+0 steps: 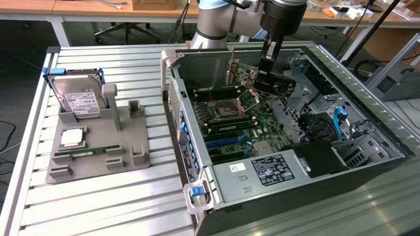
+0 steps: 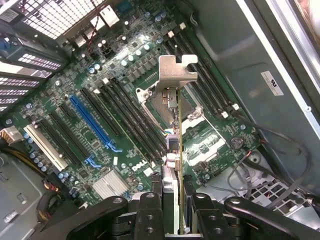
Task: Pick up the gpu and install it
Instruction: 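Insert the gpu into the slot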
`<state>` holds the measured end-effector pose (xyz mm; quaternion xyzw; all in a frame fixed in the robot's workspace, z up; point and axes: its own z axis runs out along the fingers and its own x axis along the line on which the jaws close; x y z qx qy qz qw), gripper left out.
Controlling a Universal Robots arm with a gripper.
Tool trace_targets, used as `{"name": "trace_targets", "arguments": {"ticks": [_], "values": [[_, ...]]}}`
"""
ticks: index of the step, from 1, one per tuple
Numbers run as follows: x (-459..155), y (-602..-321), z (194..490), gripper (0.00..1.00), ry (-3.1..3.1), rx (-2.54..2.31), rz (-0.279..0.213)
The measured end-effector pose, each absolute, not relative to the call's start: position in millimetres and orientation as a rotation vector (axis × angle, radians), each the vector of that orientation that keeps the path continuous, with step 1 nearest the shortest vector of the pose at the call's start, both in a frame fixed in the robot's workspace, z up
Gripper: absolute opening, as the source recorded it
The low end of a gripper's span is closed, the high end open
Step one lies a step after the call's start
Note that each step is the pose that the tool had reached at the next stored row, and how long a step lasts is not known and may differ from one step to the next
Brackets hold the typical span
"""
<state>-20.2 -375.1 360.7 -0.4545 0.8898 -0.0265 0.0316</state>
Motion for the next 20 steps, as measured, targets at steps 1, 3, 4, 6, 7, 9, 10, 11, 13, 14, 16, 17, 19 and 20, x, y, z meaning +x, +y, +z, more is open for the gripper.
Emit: {"name": "trace_targets", "arguments": {"ticks": [1, 3, 4, 6, 7, 9, 10, 11, 13, 14, 16, 17, 19, 20], "values": [[-20.2, -375.1, 360.7, 0.27, 2.739, -1.403, -0.081], [-20.2, -375.1, 360.7, 0.27, 2.735, -1.410, -0.081], [-20.2, -375.1, 360.7, 0.27, 2.732, -1.416, -0.081], [-20.2, -375.1, 360.7, 0.27, 2.726, -1.426, -0.081], [-20.1, -375.1, 360.7, 0.27, 2.723, -1.432, -0.080], [-20.1, -375.1, 360.7, 0.27, 2.718, -1.442, -0.080], [-20.1, -375.1, 360.7, 0.27, 2.716, -1.445, -0.080], [-20.1, -375.1, 360.7, 0.27, 2.714, -1.449, -0.080], [-20.1, -375.1, 360.7, 0.27, 2.710, -1.456, -0.079], [-20.1, -375.1, 360.7, 0.27, 2.708, -1.459, -0.079], [-20.0, -375.1, 360.7, 0.27, 2.704, -1.467, -0.079], [-20.0, -375.1, 360.7, 0.27, 2.701, -1.472, -0.079], [-20.0, -375.1, 360.7, 0.27, 2.697, -1.479, -0.079], [-20.0, -375.1, 360.7, 0.27, 2.694, -1.485, -0.078]]}}
